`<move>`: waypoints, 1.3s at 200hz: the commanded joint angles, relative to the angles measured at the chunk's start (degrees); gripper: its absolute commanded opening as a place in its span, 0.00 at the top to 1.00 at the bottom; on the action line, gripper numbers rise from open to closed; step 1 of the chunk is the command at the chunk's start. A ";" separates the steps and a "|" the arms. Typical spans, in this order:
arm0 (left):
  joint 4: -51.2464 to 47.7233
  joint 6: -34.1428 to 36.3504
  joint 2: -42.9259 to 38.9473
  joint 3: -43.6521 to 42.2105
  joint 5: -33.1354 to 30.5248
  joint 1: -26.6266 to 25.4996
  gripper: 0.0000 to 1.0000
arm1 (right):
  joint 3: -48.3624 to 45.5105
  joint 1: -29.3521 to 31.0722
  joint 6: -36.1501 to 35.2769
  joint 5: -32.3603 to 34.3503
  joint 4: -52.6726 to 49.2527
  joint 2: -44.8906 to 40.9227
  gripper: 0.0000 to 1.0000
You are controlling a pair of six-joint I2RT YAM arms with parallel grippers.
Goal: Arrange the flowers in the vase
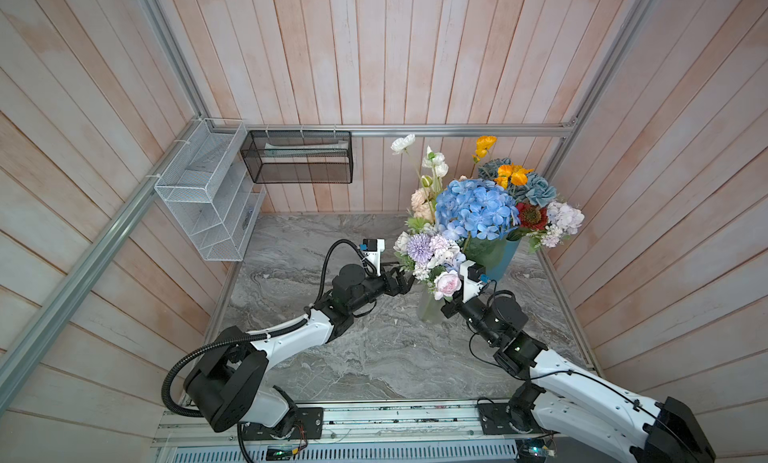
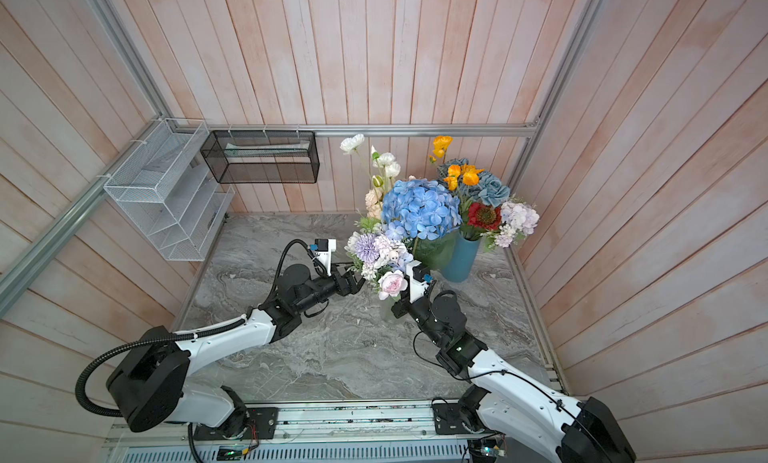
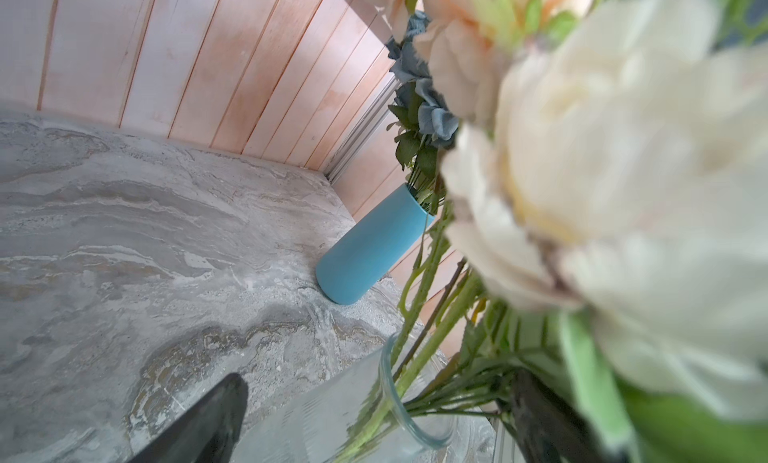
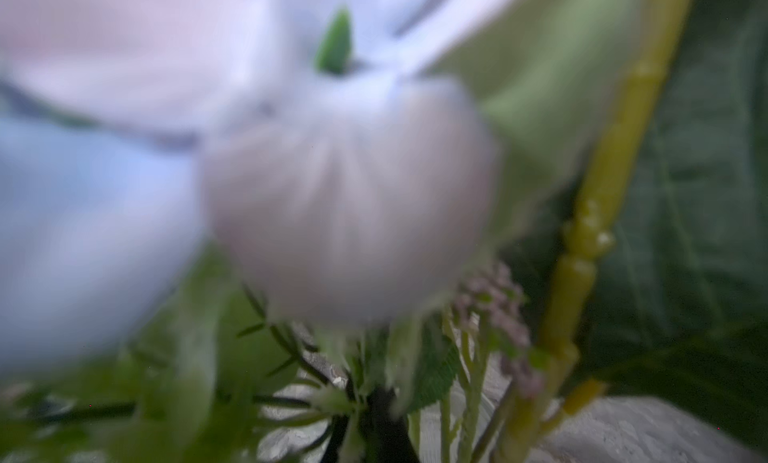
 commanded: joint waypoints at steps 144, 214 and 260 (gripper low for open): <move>-4.98 1.73 -2.84 -2.60 -5.37 -0.09 0.00 | -3.07 -0.67 9.80 3.82 -11.80 -6.39 0.59; -8.41 0.49 -3.90 -5.00 -6.42 1.26 0.00 | -6.83 -0.49 16.00 2.69 -20.20 -13.20 0.27; -9.15 -1.23 -4.38 -6.54 -7.13 2.65 0.00 | -8.66 -0.37 11.62 2.67 -10.07 -9.24 0.18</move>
